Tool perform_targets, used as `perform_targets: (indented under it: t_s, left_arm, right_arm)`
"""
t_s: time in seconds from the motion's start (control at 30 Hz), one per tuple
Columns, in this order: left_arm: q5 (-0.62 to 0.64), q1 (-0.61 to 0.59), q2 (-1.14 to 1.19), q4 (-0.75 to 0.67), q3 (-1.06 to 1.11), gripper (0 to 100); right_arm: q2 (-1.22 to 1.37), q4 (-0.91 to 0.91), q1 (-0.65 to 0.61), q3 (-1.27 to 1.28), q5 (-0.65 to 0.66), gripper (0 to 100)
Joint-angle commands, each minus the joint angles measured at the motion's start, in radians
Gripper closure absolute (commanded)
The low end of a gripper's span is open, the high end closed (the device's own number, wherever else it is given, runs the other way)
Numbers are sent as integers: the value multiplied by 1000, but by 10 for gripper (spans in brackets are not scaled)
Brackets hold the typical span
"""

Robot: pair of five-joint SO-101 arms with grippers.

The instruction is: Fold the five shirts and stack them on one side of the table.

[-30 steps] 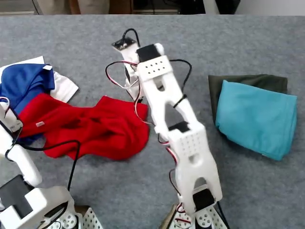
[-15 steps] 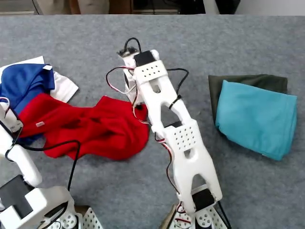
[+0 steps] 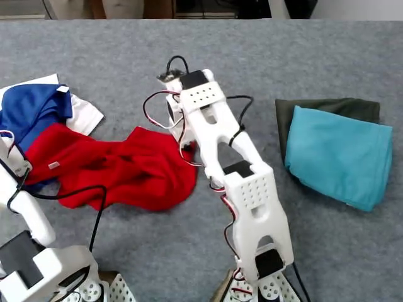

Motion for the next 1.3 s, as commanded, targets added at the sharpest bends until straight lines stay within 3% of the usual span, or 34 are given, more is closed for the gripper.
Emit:
perform_targets:
  t_s: [0.0, 0.3, 0.6, 0.8, 1.13, 1.27]
  left_arm:
    - [8, -12, -44, -9, -3, 981]
    - [11, -15, -47, -9, -3, 981]
    - [9, -17, -48, -5, -3, 981]
    - [9, -17, -48, -5, -3, 981]
    - [9, -17, -48, -5, -3, 981]
    - [9, -17, -48, -5, -2, 981]
  right_arm:
    - [39, 6, -30, -124, 3, 789]
    - [269, 87, -111, -417, 3, 789]
    - [337, 91, -105, -435, -5, 791]
    - [338, 87, -93, -444, -37, 913]
    - [340, 91, -42, -437, -38, 744]
    - [335, 91, -38, -437, -38, 734]
